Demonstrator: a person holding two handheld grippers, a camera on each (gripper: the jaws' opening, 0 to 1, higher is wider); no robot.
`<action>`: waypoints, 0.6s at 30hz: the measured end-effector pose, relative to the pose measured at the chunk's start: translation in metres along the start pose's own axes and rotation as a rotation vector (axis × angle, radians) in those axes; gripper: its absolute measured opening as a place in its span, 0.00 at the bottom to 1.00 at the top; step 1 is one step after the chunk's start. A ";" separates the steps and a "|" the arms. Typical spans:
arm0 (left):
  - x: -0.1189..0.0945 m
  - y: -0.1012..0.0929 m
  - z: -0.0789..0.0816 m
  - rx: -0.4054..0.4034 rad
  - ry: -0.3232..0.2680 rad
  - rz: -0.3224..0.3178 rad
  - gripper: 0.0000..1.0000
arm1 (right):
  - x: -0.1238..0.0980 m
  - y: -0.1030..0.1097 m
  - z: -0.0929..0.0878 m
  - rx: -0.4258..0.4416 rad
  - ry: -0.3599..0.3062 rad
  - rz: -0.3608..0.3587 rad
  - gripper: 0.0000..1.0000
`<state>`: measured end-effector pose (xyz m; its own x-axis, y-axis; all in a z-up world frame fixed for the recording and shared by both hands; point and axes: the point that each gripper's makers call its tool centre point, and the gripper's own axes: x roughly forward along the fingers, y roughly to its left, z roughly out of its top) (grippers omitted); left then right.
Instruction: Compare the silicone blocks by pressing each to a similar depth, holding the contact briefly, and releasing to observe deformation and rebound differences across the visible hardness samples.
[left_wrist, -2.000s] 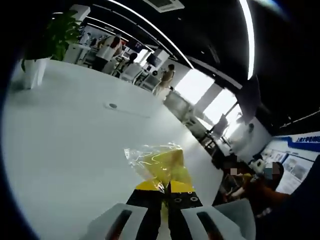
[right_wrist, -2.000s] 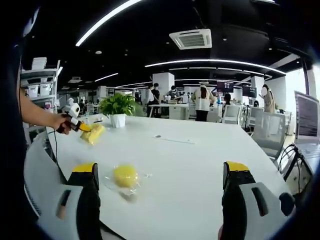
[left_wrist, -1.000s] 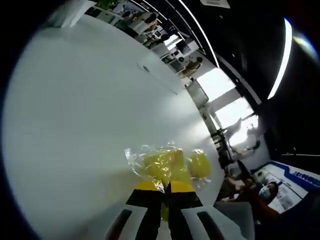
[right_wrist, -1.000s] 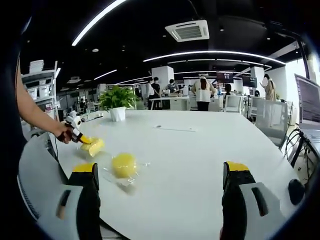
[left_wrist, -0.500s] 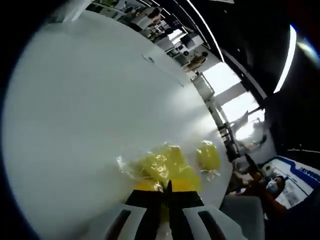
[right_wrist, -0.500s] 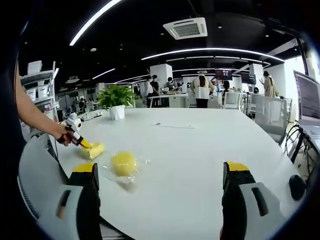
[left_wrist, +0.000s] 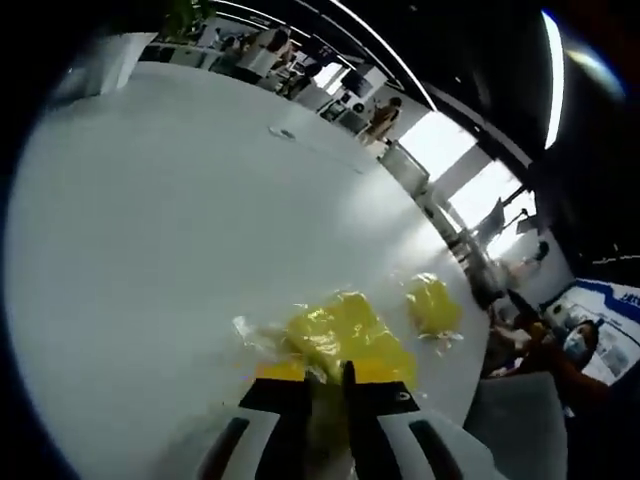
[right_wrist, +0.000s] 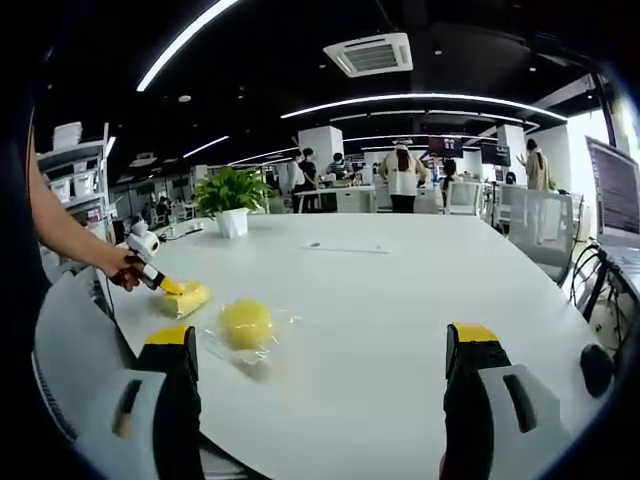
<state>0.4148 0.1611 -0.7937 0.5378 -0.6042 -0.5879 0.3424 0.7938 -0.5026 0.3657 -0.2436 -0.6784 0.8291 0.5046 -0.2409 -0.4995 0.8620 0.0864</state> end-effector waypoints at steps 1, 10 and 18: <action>-0.001 -0.005 0.002 -0.005 -0.011 -0.031 0.26 | 0.000 0.000 0.000 -0.001 0.001 0.001 0.97; -0.008 0.003 0.010 0.077 -0.092 0.022 0.58 | 0.002 0.001 0.003 -0.004 0.000 0.007 0.97; -0.037 0.000 0.042 0.256 -0.272 0.072 0.99 | 0.003 -0.001 0.005 0.000 -0.005 0.005 0.97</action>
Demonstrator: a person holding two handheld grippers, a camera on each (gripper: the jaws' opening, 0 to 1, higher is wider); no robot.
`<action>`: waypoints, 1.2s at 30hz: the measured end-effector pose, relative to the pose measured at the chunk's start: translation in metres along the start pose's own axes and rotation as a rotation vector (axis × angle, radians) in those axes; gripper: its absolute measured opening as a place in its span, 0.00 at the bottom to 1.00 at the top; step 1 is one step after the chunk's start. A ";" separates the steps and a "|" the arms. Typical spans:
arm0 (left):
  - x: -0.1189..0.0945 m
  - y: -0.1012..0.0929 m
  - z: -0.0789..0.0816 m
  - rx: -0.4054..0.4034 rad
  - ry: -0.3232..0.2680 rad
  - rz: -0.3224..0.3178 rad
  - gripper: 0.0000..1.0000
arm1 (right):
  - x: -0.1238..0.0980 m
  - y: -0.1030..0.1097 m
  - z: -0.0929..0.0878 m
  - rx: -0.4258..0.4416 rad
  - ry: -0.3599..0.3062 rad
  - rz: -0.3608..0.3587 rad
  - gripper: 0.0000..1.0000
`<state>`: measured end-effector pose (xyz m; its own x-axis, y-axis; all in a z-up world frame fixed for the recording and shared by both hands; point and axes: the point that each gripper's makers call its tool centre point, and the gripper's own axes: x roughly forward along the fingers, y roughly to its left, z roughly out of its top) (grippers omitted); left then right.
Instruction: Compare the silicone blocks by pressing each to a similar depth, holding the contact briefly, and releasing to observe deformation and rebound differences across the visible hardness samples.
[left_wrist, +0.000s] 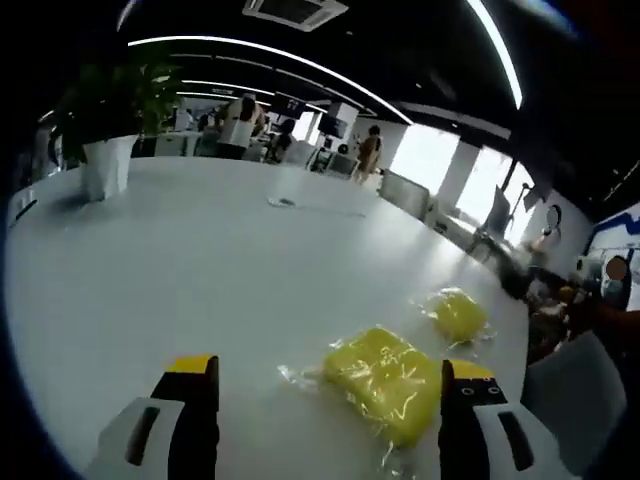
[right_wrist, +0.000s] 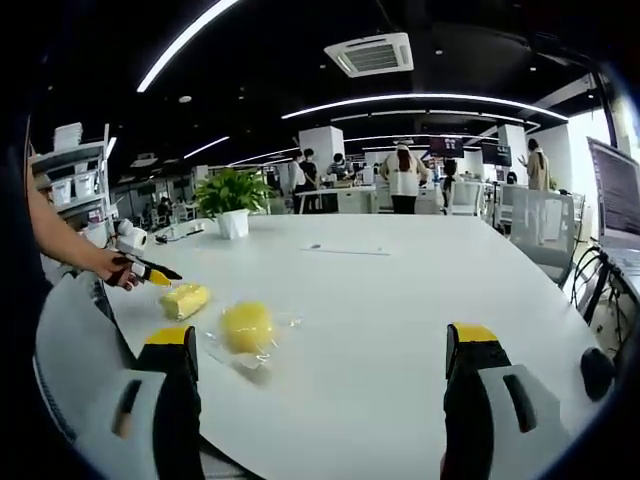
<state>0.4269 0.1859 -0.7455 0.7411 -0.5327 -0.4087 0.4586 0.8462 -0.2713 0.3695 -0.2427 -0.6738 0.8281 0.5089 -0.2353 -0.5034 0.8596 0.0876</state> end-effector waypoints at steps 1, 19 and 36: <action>-0.003 -0.001 0.003 0.012 -0.010 -0.004 1.00 | 0.000 0.000 0.000 -0.001 0.000 0.000 0.97; -0.100 0.009 0.000 0.154 -0.085 0.057 1.00 | 0.009 0.003 -0.001 -0.025 0.024 0.040 0.97; -0.131 -0.021 -0.004 0.157 -0.103 0.078 1.00 | 0.017 0.002 -0.006 -0.011 0.059 0.076 0.97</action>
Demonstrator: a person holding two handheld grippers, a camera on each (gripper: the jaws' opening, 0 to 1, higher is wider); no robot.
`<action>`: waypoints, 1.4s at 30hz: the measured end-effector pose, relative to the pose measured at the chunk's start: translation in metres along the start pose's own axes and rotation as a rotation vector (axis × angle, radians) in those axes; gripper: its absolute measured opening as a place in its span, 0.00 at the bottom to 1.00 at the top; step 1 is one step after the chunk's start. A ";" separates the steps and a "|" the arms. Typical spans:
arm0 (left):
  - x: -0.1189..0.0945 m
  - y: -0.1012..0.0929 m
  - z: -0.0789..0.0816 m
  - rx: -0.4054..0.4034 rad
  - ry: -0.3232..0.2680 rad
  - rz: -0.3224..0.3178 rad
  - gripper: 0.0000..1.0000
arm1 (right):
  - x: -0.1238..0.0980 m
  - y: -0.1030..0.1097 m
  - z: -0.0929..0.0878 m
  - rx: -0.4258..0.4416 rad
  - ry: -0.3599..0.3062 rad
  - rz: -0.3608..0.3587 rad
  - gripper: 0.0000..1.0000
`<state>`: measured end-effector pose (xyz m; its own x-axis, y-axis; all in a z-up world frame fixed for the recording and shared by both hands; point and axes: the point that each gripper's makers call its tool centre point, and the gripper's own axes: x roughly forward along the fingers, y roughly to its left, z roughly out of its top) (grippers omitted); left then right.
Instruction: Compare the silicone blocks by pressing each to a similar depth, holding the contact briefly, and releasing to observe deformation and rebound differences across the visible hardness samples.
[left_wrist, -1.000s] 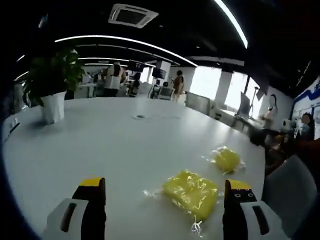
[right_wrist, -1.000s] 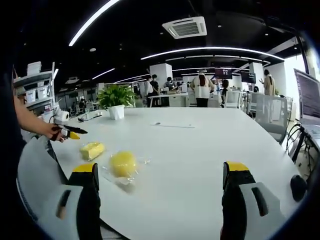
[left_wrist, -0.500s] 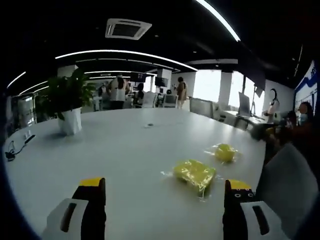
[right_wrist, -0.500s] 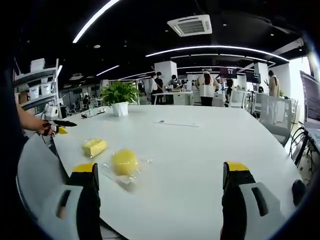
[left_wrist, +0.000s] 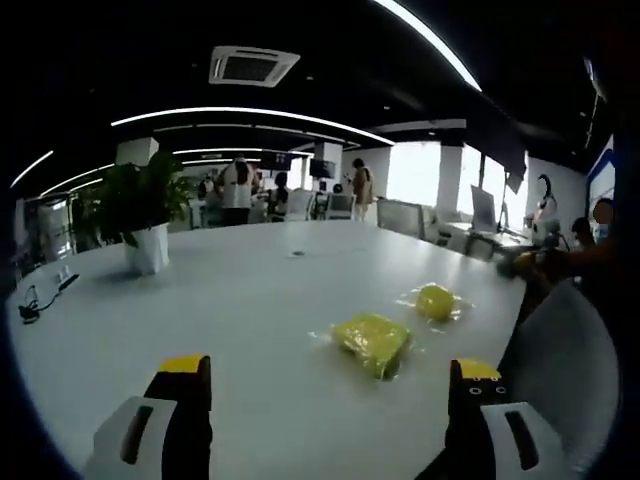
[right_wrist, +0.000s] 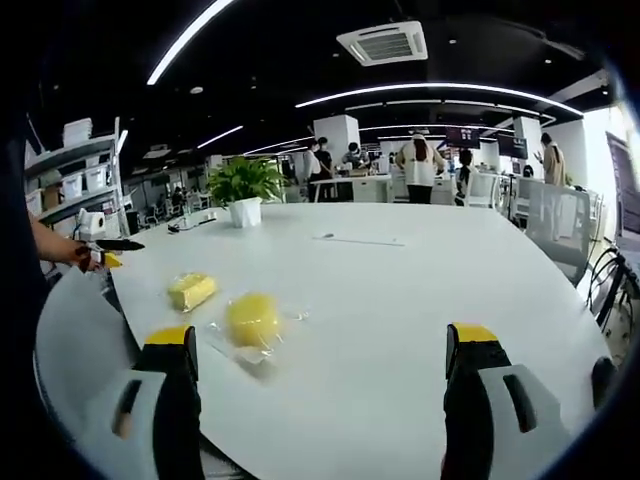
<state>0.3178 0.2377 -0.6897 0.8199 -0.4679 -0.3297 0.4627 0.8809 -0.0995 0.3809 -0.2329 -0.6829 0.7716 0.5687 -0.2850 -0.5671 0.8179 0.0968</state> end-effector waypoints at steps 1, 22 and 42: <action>-0.001 0.000 0.001 -0.002 -0.002 0.005 1.00 | 0.000 0.000 0.001 0.003 -0.001 0.003 0.97; 0.024 -0.037 0.036 -0.084 -0.056 -0.062 1.00 | 0.000 0.001 -0.001 0.001 -0.008 0.020 0.97; 0.146 -0.163 0.063 -0.358 0.133 -0.428 1.00 | -0.015 0.008 -0.010 0.018 -0.017 0.000 0.97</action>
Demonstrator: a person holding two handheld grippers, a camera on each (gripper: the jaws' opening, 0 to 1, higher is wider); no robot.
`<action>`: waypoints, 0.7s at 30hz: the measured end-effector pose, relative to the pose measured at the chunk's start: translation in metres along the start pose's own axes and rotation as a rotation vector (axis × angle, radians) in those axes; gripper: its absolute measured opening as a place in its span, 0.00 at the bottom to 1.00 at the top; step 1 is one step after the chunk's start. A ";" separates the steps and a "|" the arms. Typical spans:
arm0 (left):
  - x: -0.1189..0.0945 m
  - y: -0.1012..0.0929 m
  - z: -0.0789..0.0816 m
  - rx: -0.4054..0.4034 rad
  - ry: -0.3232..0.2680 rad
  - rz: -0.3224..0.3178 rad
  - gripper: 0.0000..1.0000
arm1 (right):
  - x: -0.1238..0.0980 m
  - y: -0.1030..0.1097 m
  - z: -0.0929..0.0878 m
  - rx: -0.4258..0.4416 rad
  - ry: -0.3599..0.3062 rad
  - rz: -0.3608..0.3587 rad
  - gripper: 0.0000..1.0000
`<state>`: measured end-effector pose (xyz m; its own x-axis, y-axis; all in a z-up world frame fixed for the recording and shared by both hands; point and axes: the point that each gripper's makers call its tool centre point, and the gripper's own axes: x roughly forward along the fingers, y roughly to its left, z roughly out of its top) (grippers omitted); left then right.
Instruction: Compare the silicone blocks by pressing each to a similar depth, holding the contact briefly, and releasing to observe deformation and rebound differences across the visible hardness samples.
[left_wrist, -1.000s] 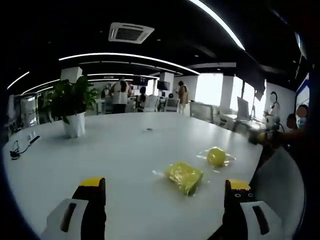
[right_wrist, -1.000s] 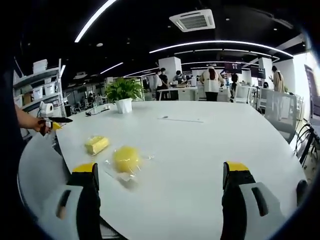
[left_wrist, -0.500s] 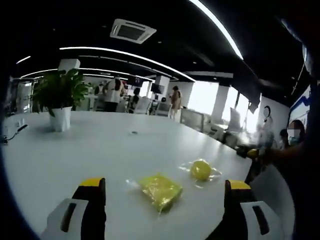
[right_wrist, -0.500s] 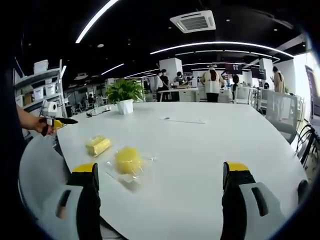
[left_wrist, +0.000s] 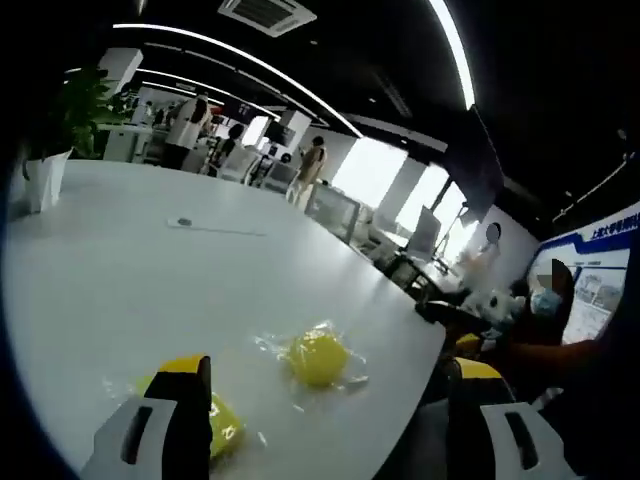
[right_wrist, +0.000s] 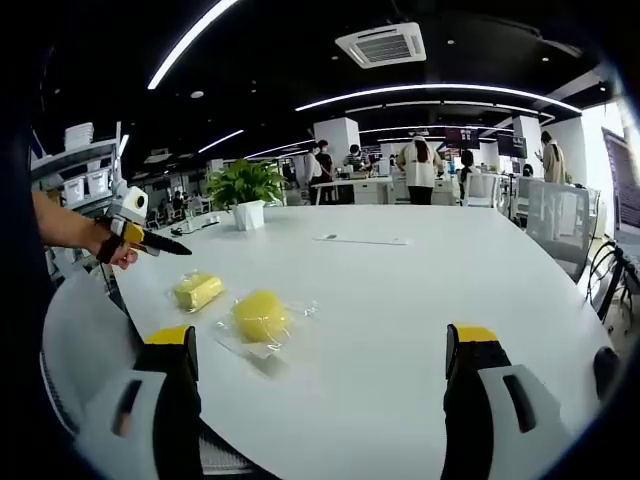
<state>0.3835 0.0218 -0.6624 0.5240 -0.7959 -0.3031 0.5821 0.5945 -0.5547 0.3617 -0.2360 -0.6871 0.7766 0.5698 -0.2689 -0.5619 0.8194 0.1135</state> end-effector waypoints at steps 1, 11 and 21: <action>0.010 -0.001 0.003 -0.028 -0.004 -0.012 1.00 | -0.001 0.001 0.000 0.002 -0.003 -0.003 0.97; 0.053 0.039 -0.023 -0.231 0.173 0.112 1.00 | -0.012 -0.006 -0.001 0.022 -0.022 -0.029 0.97; 0.089 0.049 -0.054 -0.337 0.287 0.085 0.90 | -0.018 -0.008 -0.006 0.028 -0.006 -0.032 0.97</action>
<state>0.4253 -0.0264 -0.7581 0.3399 -0.7734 -0.5351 0.2848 0.6269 -0.7252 0.3503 -0.2531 -0.6892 0.7955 0.5439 -0.2670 -0.5288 0.8384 0.1322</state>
